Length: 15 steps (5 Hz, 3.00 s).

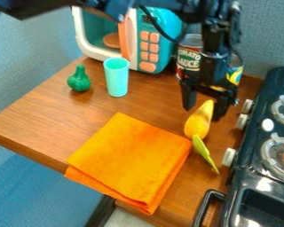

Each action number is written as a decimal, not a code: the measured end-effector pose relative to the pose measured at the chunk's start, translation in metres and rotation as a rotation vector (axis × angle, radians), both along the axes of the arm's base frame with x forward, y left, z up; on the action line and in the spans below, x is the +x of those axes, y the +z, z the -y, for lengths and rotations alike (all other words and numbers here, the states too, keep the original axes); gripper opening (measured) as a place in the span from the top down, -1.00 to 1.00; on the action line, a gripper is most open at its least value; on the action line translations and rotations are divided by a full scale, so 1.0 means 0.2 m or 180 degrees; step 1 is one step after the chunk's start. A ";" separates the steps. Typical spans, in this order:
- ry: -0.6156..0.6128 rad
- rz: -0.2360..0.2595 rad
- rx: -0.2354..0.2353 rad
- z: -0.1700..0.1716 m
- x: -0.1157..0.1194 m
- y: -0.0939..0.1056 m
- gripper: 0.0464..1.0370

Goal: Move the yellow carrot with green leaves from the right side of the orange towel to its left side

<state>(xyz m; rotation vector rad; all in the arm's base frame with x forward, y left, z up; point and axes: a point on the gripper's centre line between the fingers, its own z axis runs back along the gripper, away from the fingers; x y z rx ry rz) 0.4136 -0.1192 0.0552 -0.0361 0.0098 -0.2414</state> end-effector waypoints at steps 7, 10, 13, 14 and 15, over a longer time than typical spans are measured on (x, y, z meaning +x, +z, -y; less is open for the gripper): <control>-0.0085 0.0274 -0.0341 -0.07 -0.11 0.07 0.08; 0.0190 0.0567 -0.0258 -0.32 -0.29 0.23 0.08; 0.0498 -0.0261 0.0277 -0.65 -0.54 0.17 0.08; 0.0670 -0.0464 0.0544 -0.79 -0.58 0.22 0.08; 0.0762 -0.0724 0.0750 -0.88 -0.61 0.17 0.08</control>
